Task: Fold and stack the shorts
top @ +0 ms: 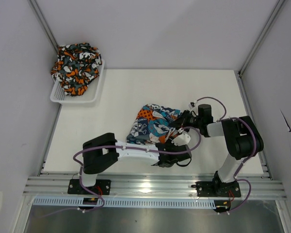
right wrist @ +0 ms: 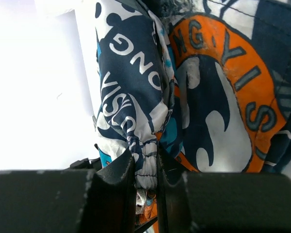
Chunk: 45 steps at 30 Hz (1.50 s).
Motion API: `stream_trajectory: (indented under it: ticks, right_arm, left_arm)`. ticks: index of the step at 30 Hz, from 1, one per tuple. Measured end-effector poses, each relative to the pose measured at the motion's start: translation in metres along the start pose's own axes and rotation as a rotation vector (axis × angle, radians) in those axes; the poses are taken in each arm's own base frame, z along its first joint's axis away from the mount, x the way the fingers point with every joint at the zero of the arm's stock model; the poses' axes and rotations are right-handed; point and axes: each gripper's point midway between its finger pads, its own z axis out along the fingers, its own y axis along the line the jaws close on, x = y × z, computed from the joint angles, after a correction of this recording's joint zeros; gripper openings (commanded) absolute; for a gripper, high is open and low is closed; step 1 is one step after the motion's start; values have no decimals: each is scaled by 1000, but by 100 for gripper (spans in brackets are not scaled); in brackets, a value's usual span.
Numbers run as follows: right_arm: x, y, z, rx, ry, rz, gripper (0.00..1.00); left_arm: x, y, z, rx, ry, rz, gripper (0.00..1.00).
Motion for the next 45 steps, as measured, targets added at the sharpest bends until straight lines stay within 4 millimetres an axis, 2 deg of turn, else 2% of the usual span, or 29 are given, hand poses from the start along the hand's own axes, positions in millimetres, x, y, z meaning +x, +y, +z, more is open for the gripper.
stream_trajectory:
  ticks: [5,12,19,24,30,35,38,42,45]
  right_arm:
    - [-2,-1,1,-2,4,7,4]
    - [-15,3,-3,5,-2,-5,2]
    - [-28,11,-20,54,-24,-50,1]
    - [-28,9,-29,90,-31,-66,1]
    - [-16,-9,-37,157,-38,-68,1]
    - [1,-38,-43,247,-34,-44,0]
    - [2,-51,-42,289,-36,-42,0]
    - [4,-64,-41,332,-27,-32,0]
    - [2,-65,-41,360,-26,-46,2]
  left_arm:
    - [3,7,-7,0,-3,-12,50]
    - [6,12,-12,-11,12,-43,46]
    - [17,7,1,-26,53,-41,42]
    - [23,5,5,-24,70,-35,42]
    - [23,5,6,-16,76,-42,42]
    - [23,4,6,-11,77,-46,41]
    - [22,3,6,-4,78,-48,40]
    - [22,-1,3,31,78,-61,45]
    - [20,0,-14,88,74,-83,50]
